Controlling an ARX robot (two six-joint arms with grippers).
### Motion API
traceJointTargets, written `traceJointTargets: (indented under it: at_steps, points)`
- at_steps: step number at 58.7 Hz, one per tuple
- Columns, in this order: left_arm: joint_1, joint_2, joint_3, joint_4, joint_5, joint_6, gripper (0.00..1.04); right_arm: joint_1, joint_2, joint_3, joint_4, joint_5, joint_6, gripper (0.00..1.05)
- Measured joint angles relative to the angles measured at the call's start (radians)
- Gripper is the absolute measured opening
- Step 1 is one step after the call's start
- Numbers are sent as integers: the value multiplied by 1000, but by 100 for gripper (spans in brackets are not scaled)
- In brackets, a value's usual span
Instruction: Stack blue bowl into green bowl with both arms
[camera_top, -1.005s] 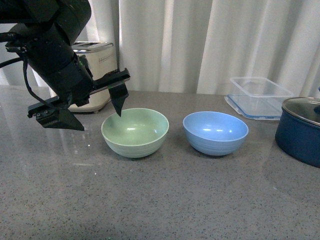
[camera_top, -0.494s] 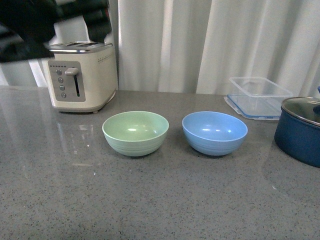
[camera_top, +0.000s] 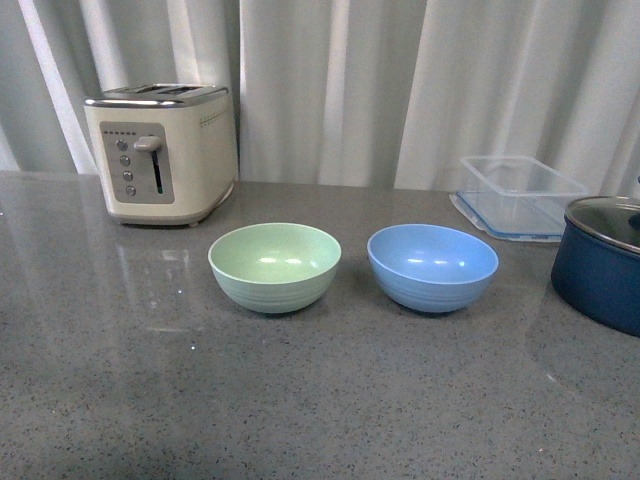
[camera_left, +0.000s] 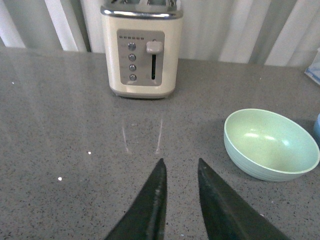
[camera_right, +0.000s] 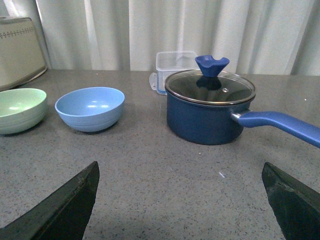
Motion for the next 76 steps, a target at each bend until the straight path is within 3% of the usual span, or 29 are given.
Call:
traceJointTargets:
  at_steps: [4, 26, 76]
  points:
    - [16, -64, -59, 24, 19, 4, 4, 0, 0, 0, 0, -1, 0, 95]
    - [125, -268, -275, 24, 121, 11, 4, 0, 0, 0, 0, 0, 0, 95]
    - [125, -664, -416, -204, 128, 11, 4, 0, 0, 0, 0, 0, 0, 95]
